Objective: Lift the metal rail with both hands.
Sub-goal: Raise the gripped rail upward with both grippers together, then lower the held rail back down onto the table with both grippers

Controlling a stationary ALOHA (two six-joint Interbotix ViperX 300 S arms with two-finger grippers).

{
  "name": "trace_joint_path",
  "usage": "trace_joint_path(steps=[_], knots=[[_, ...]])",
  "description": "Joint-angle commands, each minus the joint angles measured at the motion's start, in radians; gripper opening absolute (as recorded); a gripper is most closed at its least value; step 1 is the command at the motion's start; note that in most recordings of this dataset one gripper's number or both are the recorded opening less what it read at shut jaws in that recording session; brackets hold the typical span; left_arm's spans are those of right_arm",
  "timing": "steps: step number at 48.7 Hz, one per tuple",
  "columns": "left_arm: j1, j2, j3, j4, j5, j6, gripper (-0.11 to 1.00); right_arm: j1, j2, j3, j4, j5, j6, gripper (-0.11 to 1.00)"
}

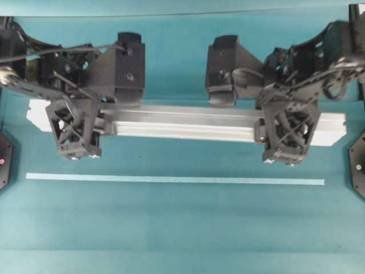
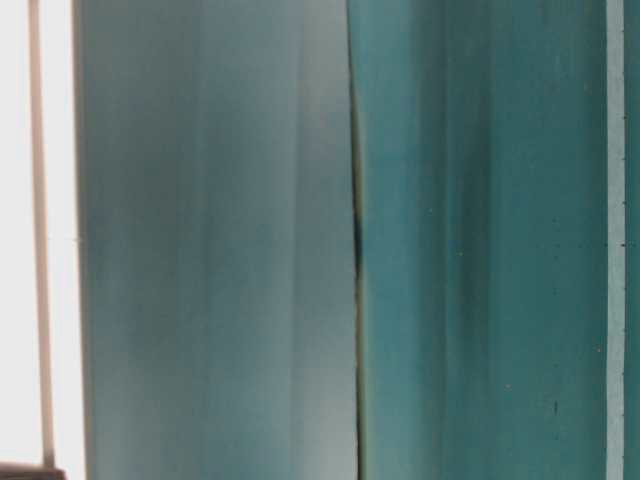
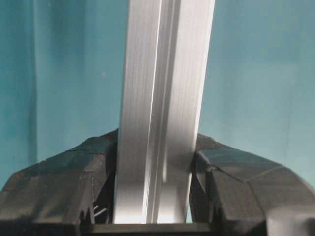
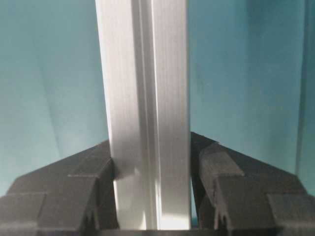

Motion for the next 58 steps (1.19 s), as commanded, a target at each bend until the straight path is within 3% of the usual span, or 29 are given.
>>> trace_joint_path(steps=[1, 15, 36, 58], knots=[[0.02, -0.02, -0.078, 0.006, 0.009, -0.005, 0.36, 0.006, -0.002, -0.064, 0.021, 0.014, 0.032, 0.38], [0.02, -0.014, -0.181, 0.008, 0.127, 0.029, 0.36, 0.006, 0.012, -0.149, 0.02, 0.077, 0.032, 0.38], [0.02, 0.006, -0.29, 0.006, 0.187, 0.04, 0.36, 0.009, 0.054, -0.316, 0.012, 0.204, 0.044, 0.38], [0.02, 0.009, -0.295, 0.006, 0.201, 0.038, 0.36, 0.009, 0.055, -0.318, -0.002, 0.204, 0.044, 0.38]])
